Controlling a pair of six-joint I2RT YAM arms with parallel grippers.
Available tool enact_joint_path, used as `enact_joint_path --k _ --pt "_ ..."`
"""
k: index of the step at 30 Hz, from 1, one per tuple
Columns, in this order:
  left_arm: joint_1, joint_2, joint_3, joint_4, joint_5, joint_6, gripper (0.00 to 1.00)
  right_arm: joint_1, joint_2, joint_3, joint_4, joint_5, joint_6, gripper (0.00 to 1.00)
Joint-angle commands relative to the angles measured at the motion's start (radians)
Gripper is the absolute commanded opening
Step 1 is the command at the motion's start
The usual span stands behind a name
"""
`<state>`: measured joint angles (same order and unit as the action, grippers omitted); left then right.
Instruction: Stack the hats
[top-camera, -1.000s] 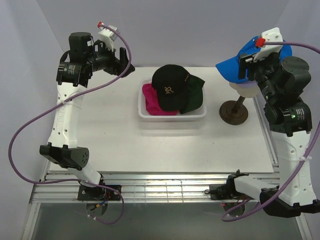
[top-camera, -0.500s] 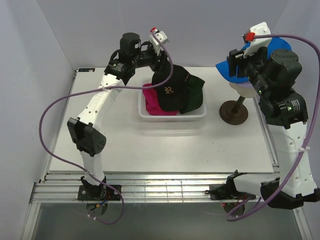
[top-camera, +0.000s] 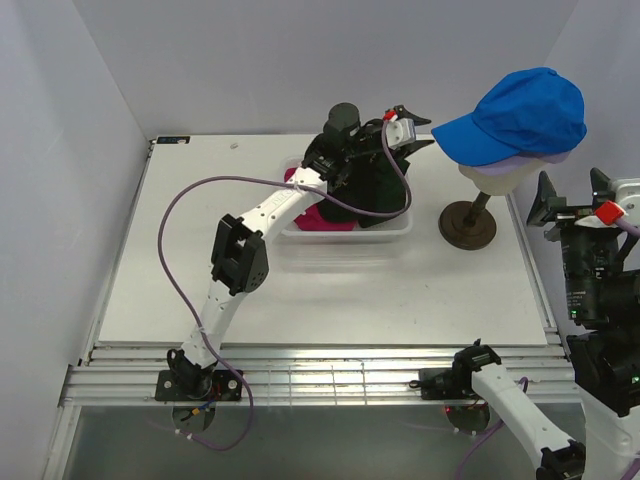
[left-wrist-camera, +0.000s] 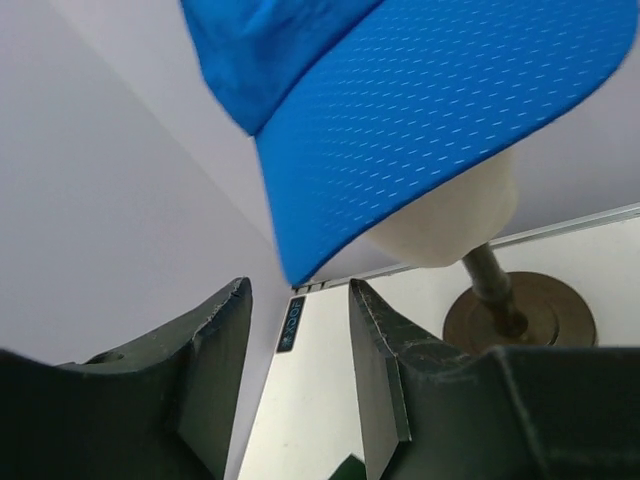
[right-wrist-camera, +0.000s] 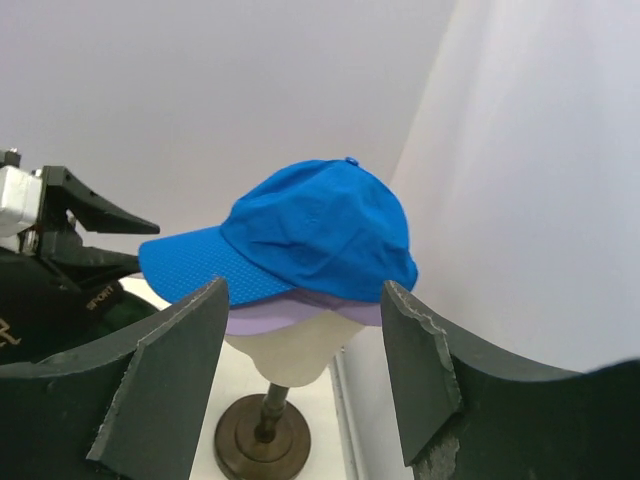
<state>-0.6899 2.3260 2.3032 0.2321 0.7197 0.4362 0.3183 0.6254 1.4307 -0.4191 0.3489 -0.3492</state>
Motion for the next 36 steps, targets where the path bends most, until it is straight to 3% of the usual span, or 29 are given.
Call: enact_joint_path --k 1,10,36 --pt "0.007 -0.036 0.021 0.127 0.078 -0.001 0.54 0.002 -0.007 0.007 0.023 0.079 -0.056 0.68" --pt "0.001 -0.031 0.009 0.13 0.024 0.01 0.41 0.002 -0.012 -0.012 0.017 0.061 -0.073 0.68" --pt "-0.013 -0.059 -0.061 0.069 0.007 0.052 0.41 0.002 -0.001 0.014 -0.03 0.048 -0.111 0.69"
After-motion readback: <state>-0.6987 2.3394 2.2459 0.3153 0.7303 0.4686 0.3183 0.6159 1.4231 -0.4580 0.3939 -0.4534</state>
